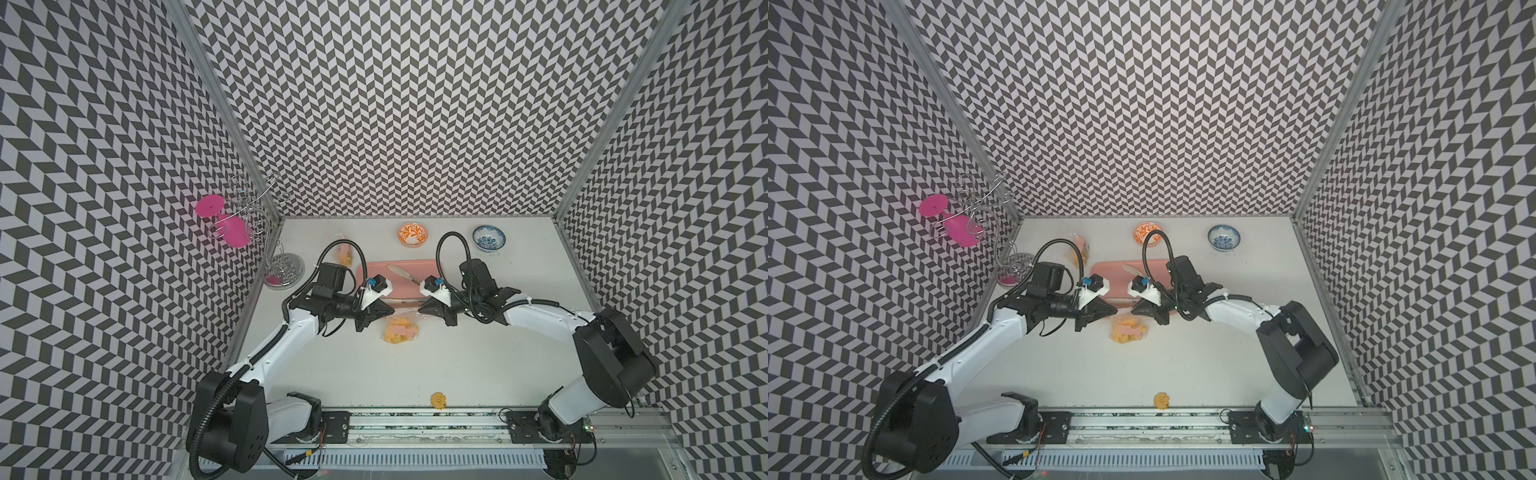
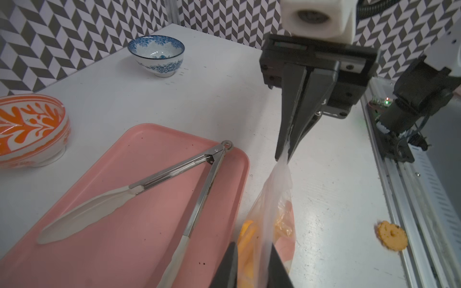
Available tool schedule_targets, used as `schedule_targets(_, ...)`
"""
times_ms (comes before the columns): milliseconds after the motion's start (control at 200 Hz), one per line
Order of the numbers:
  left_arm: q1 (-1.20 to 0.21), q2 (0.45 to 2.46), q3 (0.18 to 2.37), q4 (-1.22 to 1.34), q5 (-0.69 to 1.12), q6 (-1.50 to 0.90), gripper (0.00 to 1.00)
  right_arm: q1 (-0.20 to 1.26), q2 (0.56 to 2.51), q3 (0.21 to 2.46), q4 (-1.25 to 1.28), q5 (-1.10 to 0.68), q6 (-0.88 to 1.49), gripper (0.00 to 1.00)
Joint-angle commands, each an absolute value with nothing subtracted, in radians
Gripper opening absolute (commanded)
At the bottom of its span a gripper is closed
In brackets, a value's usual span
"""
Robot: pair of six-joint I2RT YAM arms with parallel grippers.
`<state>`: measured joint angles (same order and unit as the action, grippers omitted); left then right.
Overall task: Put the cookies into a resealable bag to prevent moisture
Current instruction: Close the ziploc bag at the center of the board.
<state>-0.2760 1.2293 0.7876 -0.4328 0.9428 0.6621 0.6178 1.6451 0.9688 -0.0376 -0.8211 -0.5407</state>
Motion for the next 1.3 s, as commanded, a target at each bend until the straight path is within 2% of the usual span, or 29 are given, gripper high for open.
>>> schedule_targets(0,-0.272,1.208,0.79,-0.442,0.946,0.68,0.0,0.58,1.606,0.935,-0.015,-0.792,-0.534,0.09)
schedule_targets(80,-0.272,1.207,0.786,-0.441,0.942,0.68,0.0,0.569,1.596,0.925,-0.018,-0.796,-0.528,0.0)
schedule_targets(145,-0.273,1.204,0.784,-0.437,0.937,0.68,0.0,0.561,1.589,0.915,-0.016,-0.79,-0.527,0.02)
schedule_targets(180,-0.273,1.205,0.783,-0.437,0.937,0.68,0.0,0.557,1.586,0.907,-0.014,-0.784,-0.528,0.09)
schedule_targets(200,-0.273,1.204,0.784,-0.437,0.937,0.678,0.0,0.556,1.585,0.903,-0.017,-0.781,-0.532,0.1)
schedule_targets(306,-0.273,1.206,0.785,-0.438,0.933,0.68,0.0,0.542,1.574,0.888,-0.023,-0.78,-0.534,0.01)
schedule_targets(361,-0.272,1.204,0.784,-0.439,0.933,0.68,0.0,0.536,1.564,0.876,-0.011,-0.773,-0.526,0.02)
schedule_targets(406,-0.272,1.204,0.784,-0.437,0.932,0.68,0.0,0.533,1.556,0.863,-0.001,-0.76,-0.522,0.08)
schedule_targets(501,-0.271,1.208,0.781,-0.436,0.932,0.68,0.0,0.523,1.546,0.857,-0.021,-0.756,-0.529,0.02)
schedule_targets(636,-0.271,1.206,0.774,-0.424,0.92,0.675,0.0,0.517,1.529,0.826,-0.012,-0.733,-0.525,0.08)
schedule_targets(701,-0.272,1.206,0.772,-0.417,0.917,0.674,0.0,0.517,1.523,0.821,-0.018,-0.74,-0.53,0.02)
schedule_targets(786,-0.273,1.206,0.758,-0.397,0.904,0.666,0.0,0.517,1.525,0.826,-0.027,-0.753,-0.528,0.01)
schedule_targets(831,-0.274,1.211,0.75,-0.383,0.898,0.659,0.09,0.516,1.525,0.831,-0.031,-0.762,-0.526,0.0)
schedule_targets(891,-0.275,1.218,0.737,-0.355,0.904,0.646,0.29,0.517,1.528,0.835,-0.024,-0.784,-0.515,0.0)
schedule_targets(932,-0.277,1.222,0.727,-0.323,0.906,0.635,0.35,0.517,1.531,0.837,-0.02,-0.796,-0.508,0.0)
schedule_targets(1137,-0.3,1.258,0.703,-0.199,0.918,0.592,0.51,0.519,1.549,0.844,-0.005,-0.834,-0.486,0.0)
schedule_targets(1297,-0.355,1.299,0.695,-0.08,0.84,0.555,0.53,0.522,1.55,0.853,-0.004,-0.842,-0.484,0.0)
